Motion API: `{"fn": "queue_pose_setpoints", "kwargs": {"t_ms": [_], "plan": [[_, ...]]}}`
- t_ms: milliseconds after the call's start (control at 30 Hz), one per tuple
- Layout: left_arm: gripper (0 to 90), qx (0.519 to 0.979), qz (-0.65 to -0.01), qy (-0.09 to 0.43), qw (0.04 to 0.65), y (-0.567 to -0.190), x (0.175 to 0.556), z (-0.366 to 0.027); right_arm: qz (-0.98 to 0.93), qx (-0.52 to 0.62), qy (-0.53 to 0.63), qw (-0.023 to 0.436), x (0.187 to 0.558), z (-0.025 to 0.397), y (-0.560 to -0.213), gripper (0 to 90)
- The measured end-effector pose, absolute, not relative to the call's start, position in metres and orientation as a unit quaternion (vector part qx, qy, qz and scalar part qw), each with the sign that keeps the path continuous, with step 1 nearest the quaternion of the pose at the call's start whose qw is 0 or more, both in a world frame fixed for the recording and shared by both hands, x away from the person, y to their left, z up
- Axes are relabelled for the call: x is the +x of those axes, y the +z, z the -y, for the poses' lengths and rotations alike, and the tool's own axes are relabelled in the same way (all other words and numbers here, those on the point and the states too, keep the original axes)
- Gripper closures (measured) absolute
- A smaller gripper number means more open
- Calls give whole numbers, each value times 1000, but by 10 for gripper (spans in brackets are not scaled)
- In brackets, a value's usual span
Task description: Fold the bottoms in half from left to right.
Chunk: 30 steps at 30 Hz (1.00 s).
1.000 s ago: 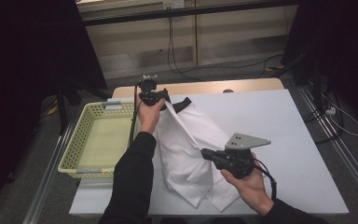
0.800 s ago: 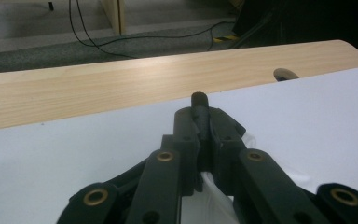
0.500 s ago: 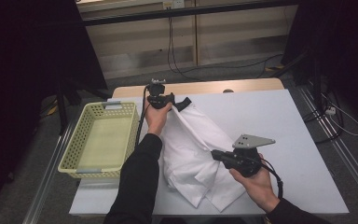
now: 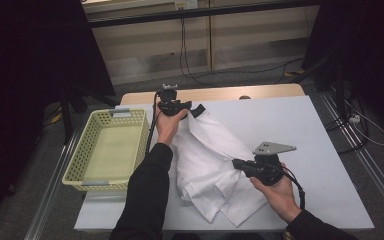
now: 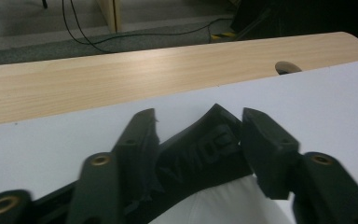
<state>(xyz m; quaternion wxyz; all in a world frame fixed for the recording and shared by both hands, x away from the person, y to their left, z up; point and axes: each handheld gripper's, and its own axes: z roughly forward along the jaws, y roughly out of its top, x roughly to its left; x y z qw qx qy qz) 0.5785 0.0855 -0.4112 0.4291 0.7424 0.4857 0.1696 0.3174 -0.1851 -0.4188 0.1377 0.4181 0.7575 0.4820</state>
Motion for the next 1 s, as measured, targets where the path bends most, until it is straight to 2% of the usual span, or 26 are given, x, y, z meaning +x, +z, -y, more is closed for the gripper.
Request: {"fn": "queue_pose_setpoints", "kwargs": {"t_ms": [267,433,1000], "plan": [[256,749,-477,172,426,-406,573,-85,-753,431,475,143,322,194,-420,893],[185,757,-458,182,428,-397,564,-84,-746,442,475,147,327,204,-420,893],[112,774,-419,203,429,-388,530,-95,-739,481,443,163,339,242,-429,891]]}}
